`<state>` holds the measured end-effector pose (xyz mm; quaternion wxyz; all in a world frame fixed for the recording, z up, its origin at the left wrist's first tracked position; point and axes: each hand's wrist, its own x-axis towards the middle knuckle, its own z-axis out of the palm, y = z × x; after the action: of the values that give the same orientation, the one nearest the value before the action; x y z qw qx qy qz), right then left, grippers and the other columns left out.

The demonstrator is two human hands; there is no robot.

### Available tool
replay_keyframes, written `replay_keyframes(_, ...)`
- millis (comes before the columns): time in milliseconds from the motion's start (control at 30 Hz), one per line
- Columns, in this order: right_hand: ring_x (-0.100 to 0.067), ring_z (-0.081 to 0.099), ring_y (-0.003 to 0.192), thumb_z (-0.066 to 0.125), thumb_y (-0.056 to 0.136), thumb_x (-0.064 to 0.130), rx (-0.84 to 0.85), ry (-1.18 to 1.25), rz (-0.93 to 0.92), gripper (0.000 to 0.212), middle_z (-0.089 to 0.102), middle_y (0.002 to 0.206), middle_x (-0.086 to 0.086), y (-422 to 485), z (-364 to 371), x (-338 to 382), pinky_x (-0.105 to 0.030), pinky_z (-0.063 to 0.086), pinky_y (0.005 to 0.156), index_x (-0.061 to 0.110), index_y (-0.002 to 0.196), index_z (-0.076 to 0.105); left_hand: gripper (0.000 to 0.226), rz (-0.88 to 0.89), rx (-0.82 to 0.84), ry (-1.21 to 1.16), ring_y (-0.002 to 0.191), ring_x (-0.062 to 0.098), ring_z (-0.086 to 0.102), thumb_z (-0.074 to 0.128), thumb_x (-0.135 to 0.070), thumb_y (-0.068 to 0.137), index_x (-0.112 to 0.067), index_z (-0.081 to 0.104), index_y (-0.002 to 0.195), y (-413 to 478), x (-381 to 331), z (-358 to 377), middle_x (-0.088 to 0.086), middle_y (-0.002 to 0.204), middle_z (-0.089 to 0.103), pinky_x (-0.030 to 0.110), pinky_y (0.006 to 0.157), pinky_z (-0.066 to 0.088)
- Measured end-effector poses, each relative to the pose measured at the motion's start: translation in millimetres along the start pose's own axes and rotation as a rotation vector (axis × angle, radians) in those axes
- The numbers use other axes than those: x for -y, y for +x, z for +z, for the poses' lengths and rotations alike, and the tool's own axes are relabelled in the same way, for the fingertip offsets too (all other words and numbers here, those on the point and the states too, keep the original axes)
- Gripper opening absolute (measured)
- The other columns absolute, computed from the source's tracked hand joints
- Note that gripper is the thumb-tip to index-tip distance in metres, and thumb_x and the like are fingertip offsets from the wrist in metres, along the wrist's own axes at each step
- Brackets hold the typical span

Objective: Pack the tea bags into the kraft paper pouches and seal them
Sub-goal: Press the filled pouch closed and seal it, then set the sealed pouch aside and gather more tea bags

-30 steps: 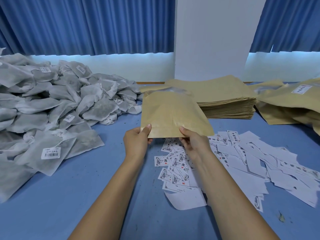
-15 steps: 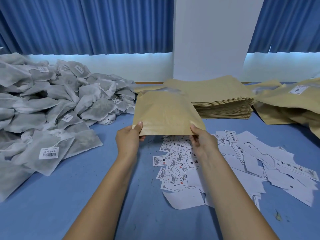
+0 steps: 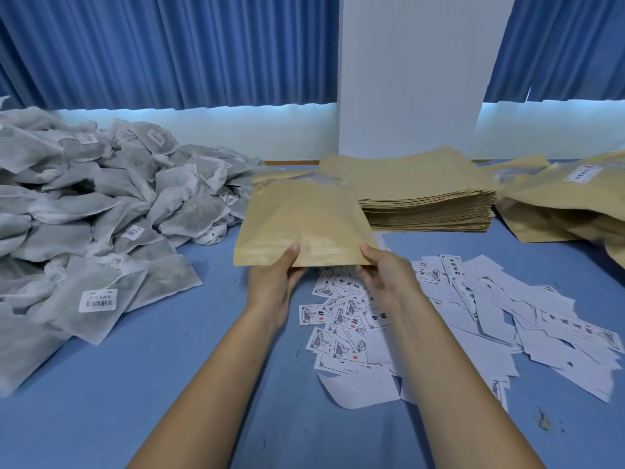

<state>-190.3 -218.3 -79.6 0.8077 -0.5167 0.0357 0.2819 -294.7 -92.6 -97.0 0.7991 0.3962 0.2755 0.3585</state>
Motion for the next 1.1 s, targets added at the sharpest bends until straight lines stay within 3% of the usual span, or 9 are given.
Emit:
replay_keyframes(267,-0.016,0.061,0.069,0.051,0.095,0.001,0.175,-0.297,-0.168,0.026,0.064,0.100,-0.005,-19.8,5.9,14.1,-0.018,0.046,0.044,0.012,0.118,0.056,0.039,0.285,0.060,0.120,0.114,0.021,0.061,0.066,-0.008,0.087,-0.002,0.058,0.124,-3.3,-3.6,9.6,0.008,0.120,0.066,0.033,0.098,0.048)
replay_keyframes(500,-0.023,0.060,0.074,0.047,0.096,-0.001,0.075,-0.114,-0.412,0.027,0.063,0.108,-0.010,-45.2,-36.5,72.9,-0.020,0.043,0.042,0.011,0.119,0.057,0.033,0.122,0.387,-0.219,0.103,0.021,0.065,0.054,-0.003,0.092,-0.005,0.054,0.125,-34.8,1.9,103.9,0.009,0.115,0.066,0.031,0.079,0.056)
replay_keyframes(700,-0.012,0.053,0.042,0.043,0.094,-0.003,-0.288,-0.036,-0.633,0.025,0.064,0.081,-0.006,-60.1,-122.4,122.8,-0.021,0.038,0.039,0.009,0.108,0.061,0.042,-0.166,0.609,-0.148,0.113,0.031,0.056,0.049,-0.002,0.095,0.008,0.042,0.135,-70.5,50.9,200.9,0.021,0.126,0.057,0.040,0.087,0.053)
replay_keyframes(800,-0.008,0.055,0.050,0.043,0.095,-0.005,-0.351,0.109,-0.711,0.026,0.064,0.080,-0.002,-57.9,-158.0,164.8,-0.021,0.043,0.042,0.009,0.108,0.061,0.030,-0.193,0.792,-0.059,0.126,0.035,0.048,0.042,-0.004,0.099,0.006,0.049,0.127,-89.6,69.9,248.7,0.021,0.125,0.057,0.045,0.097,0.047)
replay_keyframes(867,-0.012,0.060,0.070,0.045,0.097,-0.003,-0.288,0.304,-0.713,0.025,0.063,0.096,-0.005,-49.7,-175.3,204.7,-0.019,0.051,0.053,0.008,0.116,0.056,0.034,-0.116,0.899,0.120,0.132,0.023,0.042,0.041,-0.002,0.099,-0.011,0.052,0.130,-102.3,75.5,281.5,0.007,0.131,0.052,0.040,0.104,0.040)
replay_keyframes(933,-0.023,0.064,0.094,0.048,0.098,0.004,-0.195,0.522,-0.655,0.020,0.057,0.112,-0.015,-38.8,-191.5,238.0,-0.026,0.055,0.082,-0.001,0.117,0.052,0.044,0.059,0.945,0.447,0.134,0.012,0.035,0.046,-0.003,0.096,-0.022,0.051,0.135,-109.2,83.2,307.1,-0.001,0.148,0.036,0.024,0.104,0.035)
replay_keyframes(1000,-0.034,0.055,0.119,0.048,0.099,0.010,-0.172,0.645,-0.563,0.023,0.052,0.127,-0.025,-26.6,-204.2,249.7,-0.034,0.044,0.104,-0.004,0.117,0.050,0.046,0.315,0.876,0.726,0.122,0.005,0.040,0.052,-0.001,0.093,-0.017,0.053,0.135,-101.6,92.4,315.4,-0.004,0.155,0.025,0.001,0.081,0.037)
replay_keyframes(1033,-0.035,0.051,0.125,0.047,0.100,0.010,-0.172,0.669,-0.525,0.029,0.049,0.132,-0.027,-19.7,-207.6,245.3,-0.035,0.040,0.107,-0.006,0.124,0.048,0.044,0.445,0.803,0.832,0.119,0.008,0.044,0.052,0.001,0.091,-0.013,0.055,0.133,-93.0,95.0,312.5,-0.001,0.155,0.027,0.000,0.075,0.038)
replay_keyframes(1100,-0.034,0.050,0.126,0.044,0.100,0.007,-0.178,0.639,-0.437,0.035,0.048,0.137,-0.025,-6.9,-209.2,221.0,-0.032,0.040,0.107,-0.011,0.131,0.043,0.040,0.662,0.601,1.121,0.127,0.020,0.044,0.051,-0.003,0.091,-0.009,0.056,0.130,-66.3,95.2,297.1,0.007,0.151,0.033,0.021,0.093,0.042)
